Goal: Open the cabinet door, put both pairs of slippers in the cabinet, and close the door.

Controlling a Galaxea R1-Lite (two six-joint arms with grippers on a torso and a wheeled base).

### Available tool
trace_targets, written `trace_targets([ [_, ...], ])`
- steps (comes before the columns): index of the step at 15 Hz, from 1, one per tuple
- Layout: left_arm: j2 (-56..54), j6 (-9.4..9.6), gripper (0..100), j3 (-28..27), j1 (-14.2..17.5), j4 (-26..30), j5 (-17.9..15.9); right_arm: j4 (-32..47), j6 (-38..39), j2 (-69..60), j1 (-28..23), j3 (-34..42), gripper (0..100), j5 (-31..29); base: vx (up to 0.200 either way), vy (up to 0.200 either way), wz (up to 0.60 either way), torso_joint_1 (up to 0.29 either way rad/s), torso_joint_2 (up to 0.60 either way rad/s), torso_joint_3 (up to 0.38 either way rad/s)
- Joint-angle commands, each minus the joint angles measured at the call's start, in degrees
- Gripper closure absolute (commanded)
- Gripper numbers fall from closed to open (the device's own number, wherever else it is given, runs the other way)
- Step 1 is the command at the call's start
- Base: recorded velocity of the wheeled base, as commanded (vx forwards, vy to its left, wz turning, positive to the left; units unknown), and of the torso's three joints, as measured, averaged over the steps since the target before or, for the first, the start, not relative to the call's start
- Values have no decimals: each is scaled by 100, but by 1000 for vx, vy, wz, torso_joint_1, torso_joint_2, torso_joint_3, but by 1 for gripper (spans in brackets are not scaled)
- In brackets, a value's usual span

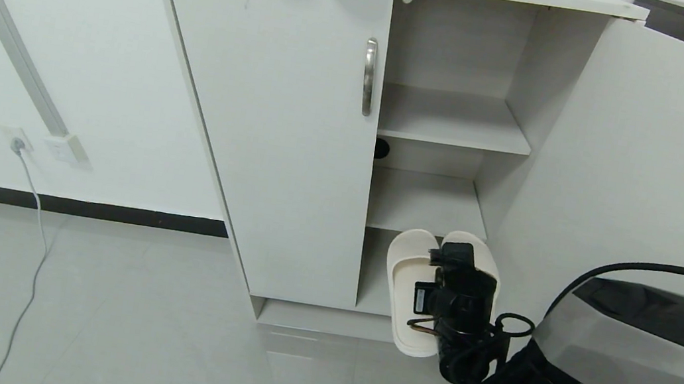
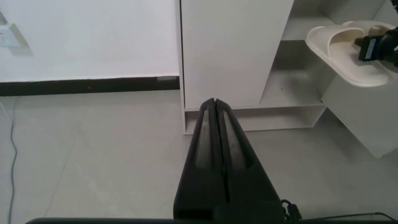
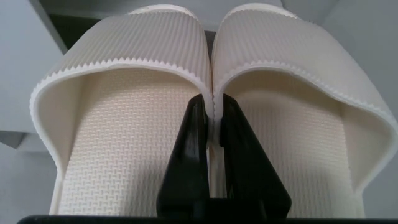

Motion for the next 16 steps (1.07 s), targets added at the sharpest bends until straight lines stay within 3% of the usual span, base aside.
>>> trace_targets([
  [1, 7, -4, 100, 1, -3, 6, -2, 123, 1, -366, -57, 236, 100, -23, 0, 0, 0, 0, 0, 0],
  [11, 7, -13, 100, 1, -3, -2, 7, 598, 10, -788, -242, 588, 100, -119, 0, 0, 0, 0, 0, 0],
  [16, 7, -21, 100, 1, -3, -2, 7, 571, 36, -806, -84, 579, 100, -111, 0, 0, 0, 0, 0, 0],
])
